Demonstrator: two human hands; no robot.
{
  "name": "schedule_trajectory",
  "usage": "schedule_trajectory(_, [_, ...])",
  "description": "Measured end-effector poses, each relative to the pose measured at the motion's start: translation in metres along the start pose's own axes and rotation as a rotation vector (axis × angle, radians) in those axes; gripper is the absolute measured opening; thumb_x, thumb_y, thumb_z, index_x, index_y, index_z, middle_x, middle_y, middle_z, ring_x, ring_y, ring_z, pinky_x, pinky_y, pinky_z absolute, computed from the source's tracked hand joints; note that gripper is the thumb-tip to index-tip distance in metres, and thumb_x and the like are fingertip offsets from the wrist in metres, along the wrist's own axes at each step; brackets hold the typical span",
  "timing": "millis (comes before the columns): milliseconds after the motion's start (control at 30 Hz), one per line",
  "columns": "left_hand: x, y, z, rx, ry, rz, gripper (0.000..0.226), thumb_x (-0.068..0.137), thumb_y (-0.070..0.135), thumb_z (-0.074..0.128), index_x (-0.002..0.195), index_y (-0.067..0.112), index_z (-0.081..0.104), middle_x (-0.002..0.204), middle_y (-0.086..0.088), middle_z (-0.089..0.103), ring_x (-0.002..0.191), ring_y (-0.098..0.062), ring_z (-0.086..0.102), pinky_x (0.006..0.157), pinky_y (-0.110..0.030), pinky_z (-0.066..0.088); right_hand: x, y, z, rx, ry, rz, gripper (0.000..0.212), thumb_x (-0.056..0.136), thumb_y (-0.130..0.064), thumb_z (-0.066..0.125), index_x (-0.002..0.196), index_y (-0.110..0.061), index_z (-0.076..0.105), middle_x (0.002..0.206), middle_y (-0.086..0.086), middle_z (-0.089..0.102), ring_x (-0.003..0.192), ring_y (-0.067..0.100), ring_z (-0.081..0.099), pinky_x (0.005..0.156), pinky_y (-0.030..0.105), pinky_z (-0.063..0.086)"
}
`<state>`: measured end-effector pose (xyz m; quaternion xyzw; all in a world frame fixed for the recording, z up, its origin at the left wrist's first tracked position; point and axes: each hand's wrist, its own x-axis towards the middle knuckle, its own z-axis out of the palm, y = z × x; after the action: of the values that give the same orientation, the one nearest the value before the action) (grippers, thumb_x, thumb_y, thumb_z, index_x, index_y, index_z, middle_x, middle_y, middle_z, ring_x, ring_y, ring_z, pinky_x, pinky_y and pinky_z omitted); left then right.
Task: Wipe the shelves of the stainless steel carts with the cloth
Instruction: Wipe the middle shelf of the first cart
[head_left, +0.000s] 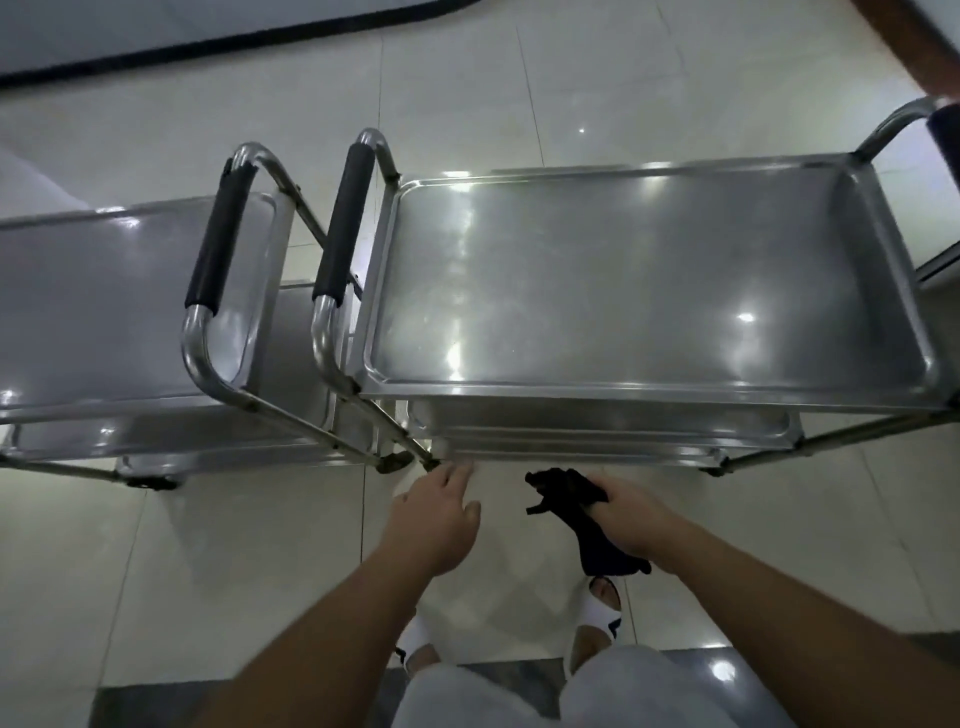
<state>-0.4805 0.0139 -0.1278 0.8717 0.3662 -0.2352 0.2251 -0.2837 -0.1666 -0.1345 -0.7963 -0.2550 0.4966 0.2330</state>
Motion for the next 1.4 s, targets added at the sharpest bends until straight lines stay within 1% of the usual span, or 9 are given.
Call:
schedule_trajectory(267, [0.013, -0.102, 0.038, -0.086, -0.11, -0.024, 0.06, 0.108, 0.042, 0.039, 0.164, 0.025, 0.027, 0.168, 0.0, 0.029, 0.149, -0.023, 0.035, 0.119, -0.04, 0.034, 0.049, -0.008, 0.088, 0.407, 0.222, 0.172, 0.022, 0.105, -0.019, 0.049, 0.12, -0.027, 0.063, 0.104, 0.003, 0.07, 0.094, 0.023, 0.067, 0.086, 0.041, 0.056])
schedule_trajectory(367, [0.027, -0.133, 0.055, -0.07, -0.136, -0.048, 0.06, 0.109, 0.042, 0.04, 0.164, 0.025, 0.027, 0.168, -0.001, 0.029, 0.148, -0.025, 0.037, 0.118, -0.041, 0.035, 0.074, -0.007, 0.123, 0.495, 0.29, 0.183, 0.018, 0.106, -0.023, 0.05, 0.118, -0.032, 0.06, 0.103, -0.003, 0.069, 0.088, 0.014, 0.065, 0.067, 0.032, 0.051])
schedule_trajectory(467, [0.049, -0.145, 0.075, -0.057, -0.105, -0.039, 0.061, 0.108, 0.042, 0.041, 0.165, 0.023, 0.026, 0.168, -0.003, 0.029, 0.149, -0.026, 0.036, 0.118, -0.042, 0.035, 0.099, -0.006, 0.148, 0.562, 0.287, 0.156, 0.019, 0.106, -0.026, 0.051, 0.109, -0.043, 0.057, 0.097, -0.015, 0.066, 0.084, 0.006, 0.065, 0.061, 0.024, 0.047])
schedule_trajectory(667, [0.107, -0.152, 0.133, -0.003, 0.014, 0.04, 0.061, 0.107, 0.041, 0.044, 0.163, 0.024, 0.028, 0.165, -0.001, 0.034, 0.146, -0.024, 0.039, 0.113, -0.039, 0.037, 0.16, 0.016, 0.156, 0.387, 0.206, 0.024, 0.013, 0.102, -0.037, 0.056, 0.099, -0.048, 0.062, 0.077, -0.024, 0.071, 0.07, -0.004, 0.066, 0.054, 0.012, 0.044])
schedule_trajectory(833, [0.162, -0.16, 0.175, 0.024, 0.095, 0.089, 0.062, 0.105, 0.042, 0.046, 0.162, 0.026, 0.03, 0.165, 0.002, 0.035, 0.149, -0.021, 0.036, 0.116, -0.043, 0.034, 0.21, 0.032, 0.134, 0.144, 0.16, -0.133, 0.019, 0.096, -0.043, 0.058, 0.092, -0.062, 0.059, 0.075, -0.039, 0.065, 0.073, -0.015, 0.062, 0.055, 0.003, 0.04])
schedule_trajectory(1000, [0.214, -0.168, 0.203, -0.018, 0.238, 0.137, 0.058, 0.103, 0.042, 0.048, 0.158, 0.027, 0.035, 0.163, 0.004, 0.039, 0.147, -0.021, 0.038, 0.116, -0.043, 0.036, 0.269, 0.059, 0.119, 0.122, 0.147, -0.221, 0.022, 0.093, -0.045, 0.063, 0.113, -0.053, 0.064, 0.103, -0.019, 0.073, 0.1, 0.009, 0.069, 0.082, 0.028, 0.052])
schedule_trajectory(1200, [0.268, -0.172, 0.21, -0.033, 0.426, 0.24, 0.056, 0.104, 0.042, 0.048, 0.156, 0.025, 0.038, 0.159, 0.004, 0.042, 0.141, -0.021, 0.043, 0.115, -0.041, 0.037, 0.319, 0.051, 0.107, 0.27, 0.207, -0.373, 0.033, 0.08, -0.033, 0.081, 0.08, -0.064, 0.072, 0.089, -0.026, 0.075, 0.082, 0.001, 0.073, 0.08, 0.031, 0.053])
schedule_trajectory(1300, [0.283, -0.174, 0.206, -0.02, 0.558, 0.29, 0.055, 0.103, 0.043, 0.05, 0.155, 0.026, 0.042, 0.152, 0.005, 0.049, 0.137, -0.02, 0.048, 0.113, -0.043, 0.042, 0.341, 0.042, 0.102, 0.472, 0.205, -0.437, 0.03, 0.055, -0.029, 0.088, 0.083, -0.041, 0.082, 0.094, -0.006, 0.08, 0.085, 0.015, 0.077, 0.077, 0.036, 0.063])
schedule_trajectory(1400, [0.294, -0.178, 0.205, -0.036, 0.684, 0.339, 0.052, 0.102, 0.038, 0.056, 0.153, 0.027, 0.047, 0.147, 0.007, 0.053, 0.131, -0.018, 0.051, 0.11, -0.038, 0.044, 0.363, 0.031, 0.1, 0.528, 0.314, -0.488, 0.019, 0.065, -0.021, 0.086, 0.082, -0.03, 0.083, 0.093, 0.001, 0.08, 0.084, 0.022, 0.077, 0.069, 0.038, 0.062])
